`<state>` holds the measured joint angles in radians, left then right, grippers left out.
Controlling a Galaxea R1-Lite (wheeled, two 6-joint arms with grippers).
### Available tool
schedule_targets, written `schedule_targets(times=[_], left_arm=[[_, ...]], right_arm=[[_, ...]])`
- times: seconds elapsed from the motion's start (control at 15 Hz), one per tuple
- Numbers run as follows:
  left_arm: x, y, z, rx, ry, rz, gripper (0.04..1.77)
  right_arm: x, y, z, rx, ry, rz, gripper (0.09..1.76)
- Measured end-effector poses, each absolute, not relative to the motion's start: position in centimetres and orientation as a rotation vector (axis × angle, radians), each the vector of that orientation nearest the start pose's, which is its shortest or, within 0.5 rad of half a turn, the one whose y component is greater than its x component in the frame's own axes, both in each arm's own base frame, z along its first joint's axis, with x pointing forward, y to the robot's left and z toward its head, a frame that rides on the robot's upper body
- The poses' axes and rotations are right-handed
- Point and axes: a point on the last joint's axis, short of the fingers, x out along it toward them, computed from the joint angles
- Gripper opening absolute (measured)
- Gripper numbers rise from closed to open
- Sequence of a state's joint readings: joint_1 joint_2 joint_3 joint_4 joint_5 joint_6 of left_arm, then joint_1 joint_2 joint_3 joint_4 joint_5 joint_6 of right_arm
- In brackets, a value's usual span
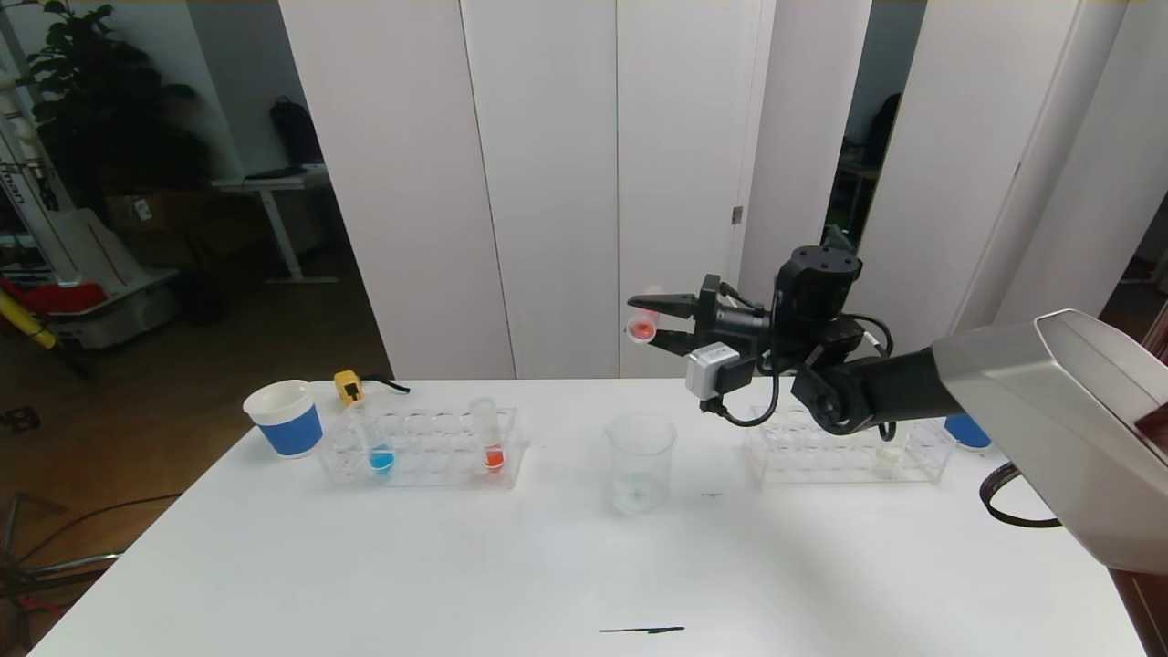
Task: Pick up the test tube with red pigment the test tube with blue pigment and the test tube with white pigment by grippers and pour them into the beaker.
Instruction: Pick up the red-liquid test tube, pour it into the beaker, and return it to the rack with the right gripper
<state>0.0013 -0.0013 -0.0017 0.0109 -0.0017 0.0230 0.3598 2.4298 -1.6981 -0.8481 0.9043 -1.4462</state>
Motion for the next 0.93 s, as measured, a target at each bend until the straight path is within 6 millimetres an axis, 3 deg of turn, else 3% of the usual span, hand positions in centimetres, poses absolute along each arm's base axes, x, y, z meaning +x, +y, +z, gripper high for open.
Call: schedule_targets(times=[0.93], left_arm=[[-2.3,0.0,7.5,0.023,0.007,-0.001,1.75]], right_arm=[[47.1,18.3,13.9,-1.336,-1.037,0.884,0.58]])
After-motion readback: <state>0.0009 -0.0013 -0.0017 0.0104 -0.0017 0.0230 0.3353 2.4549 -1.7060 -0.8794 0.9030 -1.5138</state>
